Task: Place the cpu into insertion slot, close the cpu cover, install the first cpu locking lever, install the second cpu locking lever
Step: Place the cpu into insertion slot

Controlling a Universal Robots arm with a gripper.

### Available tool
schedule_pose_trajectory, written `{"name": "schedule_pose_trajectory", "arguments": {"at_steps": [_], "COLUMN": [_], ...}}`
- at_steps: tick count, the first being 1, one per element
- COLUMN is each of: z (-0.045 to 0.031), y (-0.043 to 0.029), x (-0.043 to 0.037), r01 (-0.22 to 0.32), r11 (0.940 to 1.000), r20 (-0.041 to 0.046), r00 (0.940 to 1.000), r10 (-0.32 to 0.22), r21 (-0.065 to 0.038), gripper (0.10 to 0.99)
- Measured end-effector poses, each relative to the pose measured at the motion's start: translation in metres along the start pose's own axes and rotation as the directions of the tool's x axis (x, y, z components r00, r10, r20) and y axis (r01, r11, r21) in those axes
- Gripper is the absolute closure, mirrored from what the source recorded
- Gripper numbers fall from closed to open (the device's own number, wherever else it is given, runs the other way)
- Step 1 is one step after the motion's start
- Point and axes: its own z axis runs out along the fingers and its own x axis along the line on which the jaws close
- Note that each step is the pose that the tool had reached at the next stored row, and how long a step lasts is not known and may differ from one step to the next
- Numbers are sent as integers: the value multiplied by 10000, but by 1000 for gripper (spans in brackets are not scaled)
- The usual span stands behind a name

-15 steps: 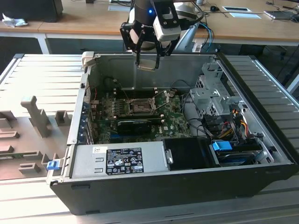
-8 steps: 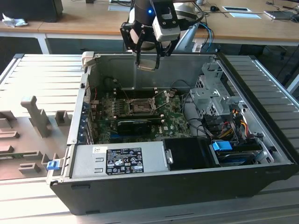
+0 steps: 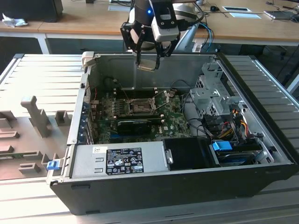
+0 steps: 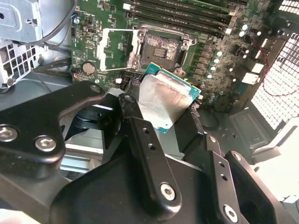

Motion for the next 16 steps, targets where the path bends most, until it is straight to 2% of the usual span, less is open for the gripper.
{"name": "schedule_pose_trajectory", "arguments": {"at_steps": [9, 12, 16], "z": [7, 11, 13], "y": [-1, -1, -2], "x": [0, 0, 0], "r01": [-507, -1072, -1378], "r11": [9987, 9942, 9905], "r20": [46, 96, 123], "r00": [9987, 9942, 9904], "r10": [507, 1072, 1378], "r21": [-11, -26, -35], "gripper": [549, 549, 549]}}
